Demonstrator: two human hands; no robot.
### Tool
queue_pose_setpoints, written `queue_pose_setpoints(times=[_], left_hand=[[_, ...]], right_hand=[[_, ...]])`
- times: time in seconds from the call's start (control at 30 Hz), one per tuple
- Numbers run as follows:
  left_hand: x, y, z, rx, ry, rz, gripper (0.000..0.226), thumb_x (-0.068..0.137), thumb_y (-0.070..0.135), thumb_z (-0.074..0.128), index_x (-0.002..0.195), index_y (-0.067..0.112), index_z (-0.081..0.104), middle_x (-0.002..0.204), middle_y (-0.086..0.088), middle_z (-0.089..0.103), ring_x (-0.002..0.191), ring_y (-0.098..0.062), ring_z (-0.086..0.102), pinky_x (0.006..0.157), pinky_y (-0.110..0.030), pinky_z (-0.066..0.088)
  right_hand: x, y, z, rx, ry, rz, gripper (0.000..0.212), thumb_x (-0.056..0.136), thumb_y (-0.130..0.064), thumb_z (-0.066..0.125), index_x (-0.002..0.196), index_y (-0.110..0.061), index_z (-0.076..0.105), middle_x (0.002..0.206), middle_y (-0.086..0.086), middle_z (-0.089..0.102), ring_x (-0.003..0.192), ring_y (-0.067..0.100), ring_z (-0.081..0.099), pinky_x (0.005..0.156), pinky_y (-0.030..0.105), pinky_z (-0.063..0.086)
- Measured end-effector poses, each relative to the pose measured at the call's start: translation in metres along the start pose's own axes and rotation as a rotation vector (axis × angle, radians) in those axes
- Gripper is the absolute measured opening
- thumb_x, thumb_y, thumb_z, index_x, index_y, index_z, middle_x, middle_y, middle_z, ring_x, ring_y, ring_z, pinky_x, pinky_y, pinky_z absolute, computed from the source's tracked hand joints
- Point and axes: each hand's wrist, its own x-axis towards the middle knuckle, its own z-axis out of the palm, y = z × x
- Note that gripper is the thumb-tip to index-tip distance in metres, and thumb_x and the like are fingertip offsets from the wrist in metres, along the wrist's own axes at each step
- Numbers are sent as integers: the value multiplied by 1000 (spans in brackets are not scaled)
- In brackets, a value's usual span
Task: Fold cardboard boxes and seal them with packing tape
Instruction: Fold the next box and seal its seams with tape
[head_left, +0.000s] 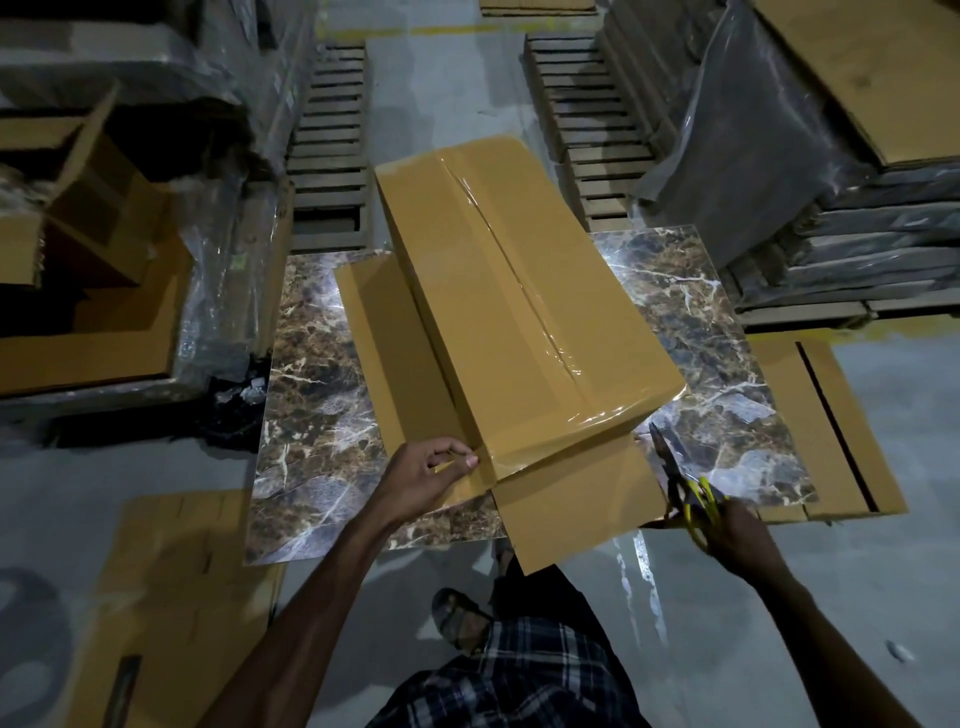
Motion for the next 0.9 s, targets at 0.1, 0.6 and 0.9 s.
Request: queue_pose_setpoints(times=[0.1,0.6,0.9], left_hand=[[2,1,0,19,-11,-12,7,95,40,74,92,35,78,112,19,76,123,-13,64,99,-38,50],[-4,8,0,-20,11,-15,11,98,28,72,88,30,78,107,14,77,112,-2,63,88,-26,43],[-4,4,1,34,60,11,17,96,33,72,82,40,76,104,16,78,118,-14,65,101,-36,49]], right_hand=[[-29,33,12,240,-115,60,65,81,-75,68,90,-11,62,75,7,70,72,30,67,71,42,49],[-232,-166,1,492,-748,-169,61,73,-76,68,114,-31,60,77,-17,64,71,2,60,65,11,42],[-218,-185,18,360,-520,-251,93,57,-100,57,89,-12,56,60,-9,60,57,5,58,66,29,43]])
